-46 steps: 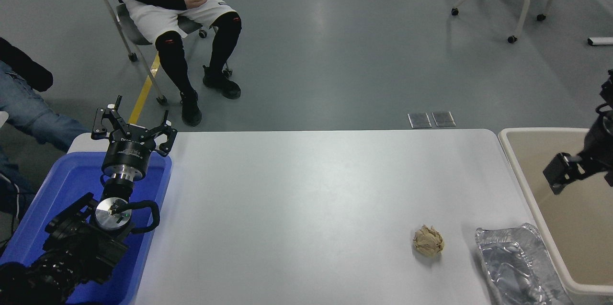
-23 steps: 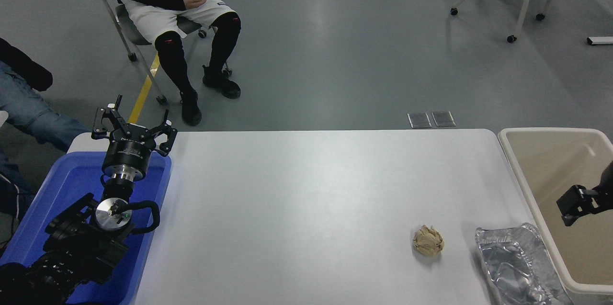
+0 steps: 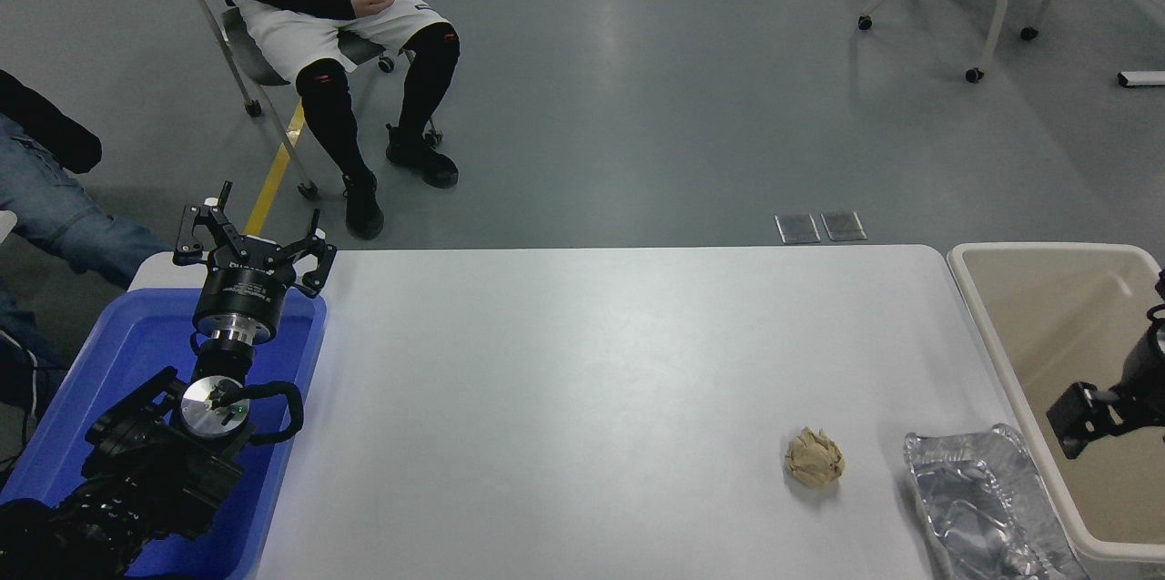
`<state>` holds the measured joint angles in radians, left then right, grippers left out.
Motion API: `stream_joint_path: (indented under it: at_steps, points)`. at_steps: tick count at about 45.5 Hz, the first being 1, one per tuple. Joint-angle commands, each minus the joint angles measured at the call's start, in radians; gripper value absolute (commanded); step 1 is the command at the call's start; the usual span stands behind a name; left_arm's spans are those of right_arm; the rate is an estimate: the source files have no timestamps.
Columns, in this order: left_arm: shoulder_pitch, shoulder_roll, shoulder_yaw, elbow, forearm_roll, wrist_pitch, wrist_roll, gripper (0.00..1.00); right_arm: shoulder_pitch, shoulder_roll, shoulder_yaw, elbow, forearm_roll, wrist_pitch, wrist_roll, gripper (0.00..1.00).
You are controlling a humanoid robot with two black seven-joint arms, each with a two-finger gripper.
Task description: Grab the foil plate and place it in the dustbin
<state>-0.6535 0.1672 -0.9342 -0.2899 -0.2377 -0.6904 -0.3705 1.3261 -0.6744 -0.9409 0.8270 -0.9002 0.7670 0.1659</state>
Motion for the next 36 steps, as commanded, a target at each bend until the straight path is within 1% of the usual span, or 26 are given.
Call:
stream_joint_path:
  at_steps: [1,5,9,13,16,17,21,28,36]
  points:
    - [0.000,0.000,0.000,0.000,0.000,0.000,-0.001,0.99,-0.129,-0.011,0.143,-0.012,-0.002,-0.043,-0.017,1.00]
    - [0.000,0.000,0.000,0.000,0.000,0.000,-0.001,0.99,-0.177,-0.042,0.235,-0.014,-0.002,-0.093,-0.017,1.00]
    - [0.000,0.000,0.000,0.000,0.000,0.000,-0.001,0.99,-0.223,-0.074,0.274,-0.012,0.001,-0.153,-0.017,1.00]
    - [0.000,0.000,0.000,0.000,0.000,0.000,-0.001,0.99,-0.257,-0.076,0.298,-0.011,0.001,-0.199,-0.019,1.00]
    - [0.000,0.000,0.000,0.000,0.000,0.000,0.001,0.99,-0.263,-0.076,0.298,-0.012,-0.006,-0.216,-0.032,1.00]
    - [0.000,0.000,0.000,0.000,0.000,0.000,-0.001,0.99,-0.269,-0.076,0.298,-0.011,-0.006,-0.222,-0.049,1.00]
    - [0.000,0.000,0.000,0.000,0.000,0.000,-0.001,0.99,-0.281,-0.073,0.298,-0.011,-0.034,-0.259,-0.069,1.00]
    - [0.000,0.000,0.000,0.000,0.000,0.000,-0.001,0.99,-0.285,-0.076,0.298,-0.005,-0.098,-0.316,-0.069,1.00]
    - [0.000,0.000,0.000,0.000,0.000,0.000,-0.001,0.99,-0.295,-0.074,0.303,0.014,-0.112,-0.339,-0.069,1.00]
